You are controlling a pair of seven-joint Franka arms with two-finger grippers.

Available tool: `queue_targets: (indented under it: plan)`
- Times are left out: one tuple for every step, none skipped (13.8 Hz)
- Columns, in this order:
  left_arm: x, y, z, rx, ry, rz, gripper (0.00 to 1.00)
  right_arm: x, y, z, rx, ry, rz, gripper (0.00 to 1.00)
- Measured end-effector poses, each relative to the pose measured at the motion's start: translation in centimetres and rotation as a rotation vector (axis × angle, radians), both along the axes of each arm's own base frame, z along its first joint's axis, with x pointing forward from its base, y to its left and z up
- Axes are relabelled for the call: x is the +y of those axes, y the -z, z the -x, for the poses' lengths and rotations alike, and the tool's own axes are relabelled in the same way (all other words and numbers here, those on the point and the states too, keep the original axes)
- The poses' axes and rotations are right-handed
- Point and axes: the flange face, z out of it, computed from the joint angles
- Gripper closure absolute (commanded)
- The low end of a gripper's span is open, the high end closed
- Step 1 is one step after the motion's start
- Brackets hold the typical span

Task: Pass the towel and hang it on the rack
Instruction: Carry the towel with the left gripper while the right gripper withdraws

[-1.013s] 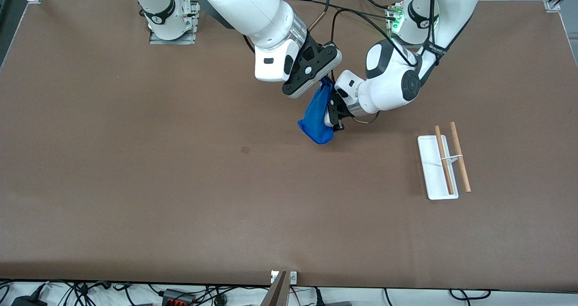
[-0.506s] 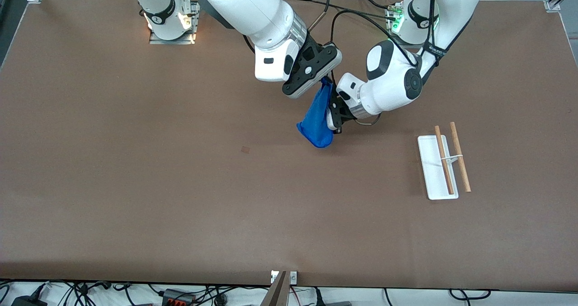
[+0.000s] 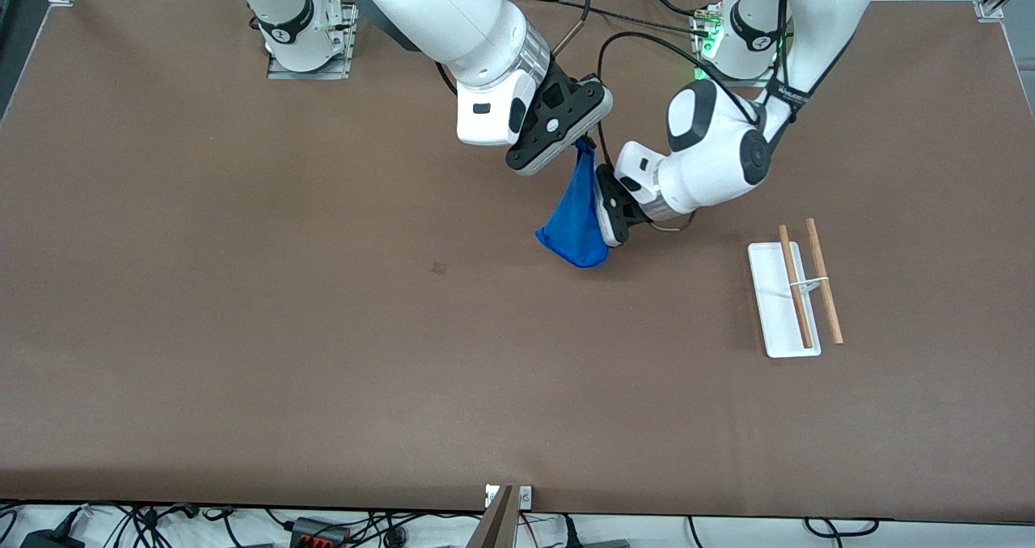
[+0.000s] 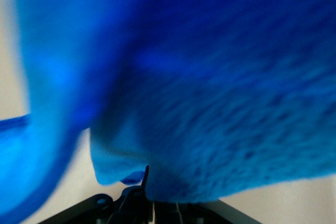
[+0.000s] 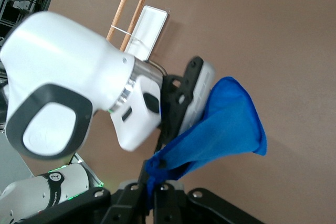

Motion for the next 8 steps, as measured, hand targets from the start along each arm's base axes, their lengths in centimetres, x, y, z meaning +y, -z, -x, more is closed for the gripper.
queue_targets:
  plan:
    - [1.5, -0.1, -0.6, 0.025, -0.012, 0.001, 1.00, 0.0, 0.0, 0.0, -0.004, 0.001, 0.004, 0.00]
    - [3.0, -0.3, -1.1, 0.052, -0.018, 0.004, 1.00, -0.1, 0.0, -0.1, -0.012, 0.001, 0.012, 0.00]
    - [4.5, -0.8, -1.6, 0.076, -0.023, 0.005, 1.00, -0.2, 0.1, -0.2, -0.018, 0.003, 0.018, 0.00]
    - [6.1, -1.6, -2.0, 0.103, -0.030, 0.005, 1.00, -0.3, 0.1, -0.3, -0.022, 0.005, 0.023, 0.00]
    - [7.9, -2.6, -2.3, 0.137, -0.043, 0.003, 1.00, -0.6, 0.1, -0.6, -0.029, 0.012, 0.030, 0.00]
    - [9.7, -4.0, -2.5, 0.170, -0.058, -0.006, 1.00, -1.3, -0.1, -1.1, -0.041, 0.023, 0.045, 0.00]
    - [11.4, -5.6, -2.5, 0.196, -0.072, -0.036, 1.00, -2.4, -0.2, -1.8, -0.047, 0.036, 0.077, 0.00]
    - [13.0, -7.2, -2.4, 0.213, -0.087, -0.081, 1.00, -3.9, -0.3, -2.4, -0.043, 0.050, 0.121, 0.00]
